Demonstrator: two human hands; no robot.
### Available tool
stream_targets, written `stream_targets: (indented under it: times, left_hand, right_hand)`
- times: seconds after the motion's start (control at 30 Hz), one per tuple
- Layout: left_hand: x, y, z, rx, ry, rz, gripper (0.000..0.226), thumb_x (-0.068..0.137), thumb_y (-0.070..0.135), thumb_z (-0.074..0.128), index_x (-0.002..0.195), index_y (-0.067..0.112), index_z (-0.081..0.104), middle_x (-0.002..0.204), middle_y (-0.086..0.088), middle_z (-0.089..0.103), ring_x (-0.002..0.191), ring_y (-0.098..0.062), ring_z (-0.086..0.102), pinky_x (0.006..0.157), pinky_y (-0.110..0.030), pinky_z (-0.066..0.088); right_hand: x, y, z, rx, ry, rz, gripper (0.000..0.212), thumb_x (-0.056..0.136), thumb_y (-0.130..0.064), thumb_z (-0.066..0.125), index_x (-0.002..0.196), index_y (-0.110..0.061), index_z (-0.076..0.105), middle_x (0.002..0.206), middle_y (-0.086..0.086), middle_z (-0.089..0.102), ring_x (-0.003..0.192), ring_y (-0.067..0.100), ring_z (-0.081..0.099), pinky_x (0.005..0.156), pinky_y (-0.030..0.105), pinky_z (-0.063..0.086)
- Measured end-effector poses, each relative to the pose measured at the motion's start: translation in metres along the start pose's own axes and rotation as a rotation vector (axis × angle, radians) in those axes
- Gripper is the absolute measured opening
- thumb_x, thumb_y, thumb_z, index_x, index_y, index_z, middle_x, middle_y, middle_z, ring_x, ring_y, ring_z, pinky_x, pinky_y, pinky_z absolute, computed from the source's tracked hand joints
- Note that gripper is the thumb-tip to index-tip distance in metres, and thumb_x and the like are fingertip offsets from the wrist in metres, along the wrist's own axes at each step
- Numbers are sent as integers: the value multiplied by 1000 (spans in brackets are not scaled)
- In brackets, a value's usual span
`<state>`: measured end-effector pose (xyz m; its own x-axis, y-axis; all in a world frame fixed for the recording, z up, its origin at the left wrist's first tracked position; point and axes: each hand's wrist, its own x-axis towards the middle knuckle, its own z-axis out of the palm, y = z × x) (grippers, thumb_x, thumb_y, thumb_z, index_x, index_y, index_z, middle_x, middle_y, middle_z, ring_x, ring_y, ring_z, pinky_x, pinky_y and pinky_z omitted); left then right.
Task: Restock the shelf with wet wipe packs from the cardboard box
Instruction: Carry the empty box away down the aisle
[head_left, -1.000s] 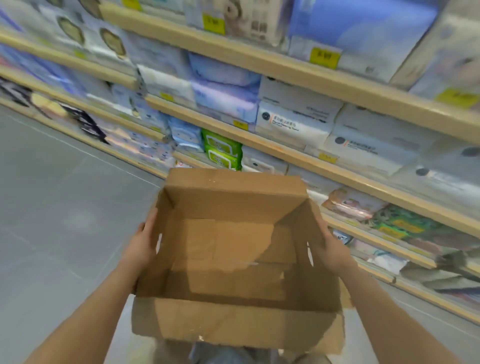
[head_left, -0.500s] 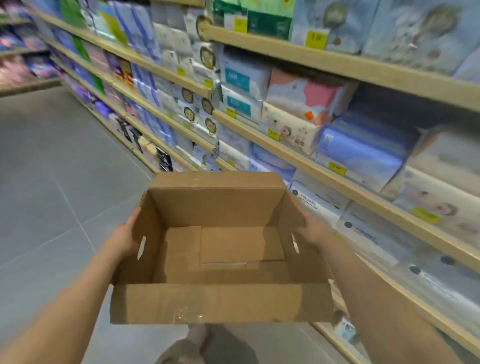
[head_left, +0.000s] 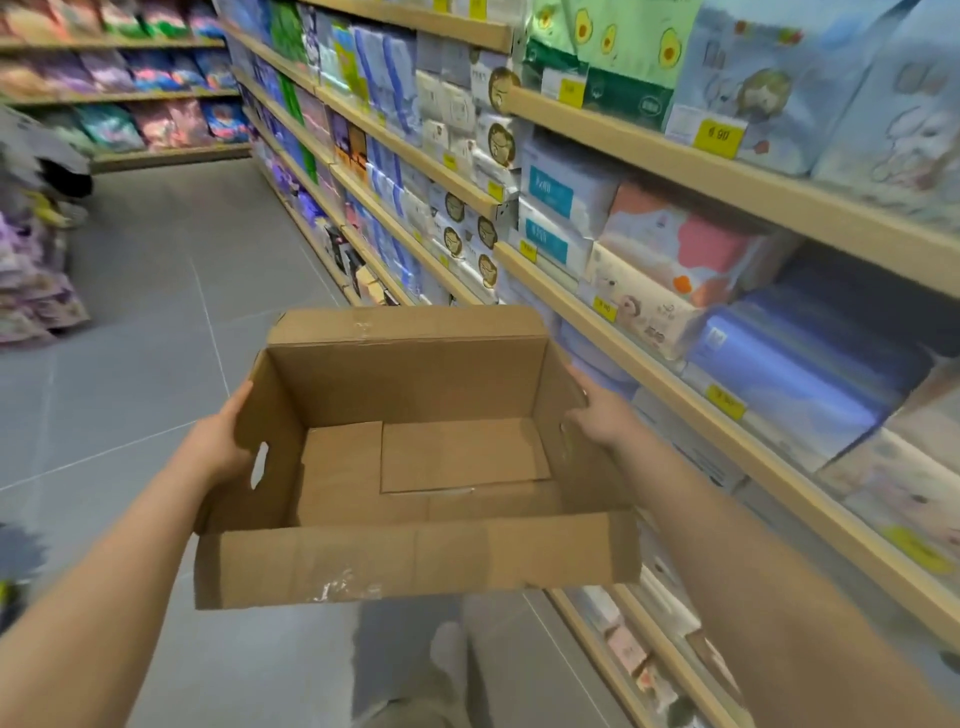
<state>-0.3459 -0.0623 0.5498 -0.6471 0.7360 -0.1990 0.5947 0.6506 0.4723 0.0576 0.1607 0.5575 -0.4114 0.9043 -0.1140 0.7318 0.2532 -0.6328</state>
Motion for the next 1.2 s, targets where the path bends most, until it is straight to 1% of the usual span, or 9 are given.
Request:
stream_targets:
  times: [0.1, 0.2, 0.33, 0.47, 0.63, 0.77, 0.9, 1.0, 1.2]
  left_hand:
    - [32, -2, 3, -46, 11, -34, 84, 89, -2, 52, 149, 37, 8, 121, -23, 52, 88, -35, 54, 77, -45, 48]
    - [74, -5, 6, -72, 44, -59, 82, 90, 1, 52, 148, 39, 8, 123, -22, 52, 89, -36, 55, 76, -46, 49]
    - [120, -5, -1, -112, 85, -93, 80, 90, 2, 52, 148, 39, 10, 127, -20, 51, 100, -40, 55, 81, -49, 49]
    - [156, -8, -18, -150, 130, -149, 82, 89, 0, 53, 149, 36, 11, 129, -20, 51, 105, -41, 55, 85, -50, 48]
    - [211, -12, -38, -147, 168, -198, 82, 90, 1, 53, 149, 36, 8, 133, -19, 49, 107, -42, 55, 87, -53, 49]
    - [265, -18, -44, -146, 184, -244, 82, 90, -1, 53, 149, 34, 8, 131, -20, 50, 105, -41, 56, 84, -49, 50]
    - [341, -19, -54, -169, 210, -269, 80, 91, -1, 50, 148, 38, 10, 131, -20, 49, 102, -39, 56, 74, -42, 49]
    - [400, -16, -69, -179, 221, -317, 81, 90, -1, 50, 148, 39, 11, 134, -20, 48, 102, -39, 56, 74, -41, 49]
    - [510, -14, -110, -186, 270, -359, 81, 89, -3, 51, 148, 37, 12, 136, -19, 48, 109, -40, 54, 84, -46, 49]
  right_hand:
    - [47, -10, 7, -11, -19, -14, 70, 90, -10, 57, 149, -27, 23, 148, 1, 38, 122, 27, 51, 76, 20, 43]
    - [103, -25, 17, -37, -39, -35, 72, 88, -14, 57, 149, -32, 22, 147, 7, 41, 129, 29, 44, 103, 34, 40]
    - [170, -53, 27, -42, -41, -85, 70, 89, -10, 58, 147, -29, 24, 146, 6, 40, 132, 27, 41, 108, 35, 35]
    - [235, -86, 43, 29, -83, -100, 70, 89, -5, 57, 146, -32, 28, 144, 5, 44, 128, 23, 45, 95, 25, 38]
    - [310, -129, 61, 44, -149, -153, 69, 92, -3, 50, 148, -32, 22, 148, 2, 38, 129, 27, 44, 90, 29, 42]
    - [374, -154, 86, 35, -133, -144, 67, 93, -2, 45, 148, -34, 23, 141, 8, 47, 113, 36, 55, 85, 40, 49]
    - [460, -172, 112, 66, -170, -188, 68, 92, -3, 44, 148, -35, 22, 143, 3, 45, 103, 32, 60, 77, 38, 51]
    - [527, -194, 125, 69, -193, -196, 67, 92, -3, 46, 148, -33, 23, 146, 0, 41, 113, 28, 55, 83, 33, 46]
    - [653, -258, 146, 33, -229, -224, 67, 92, -7, 47, 148, -34, 23, 147, -2, 40, 117, 25, 53, 78, 25, 40]
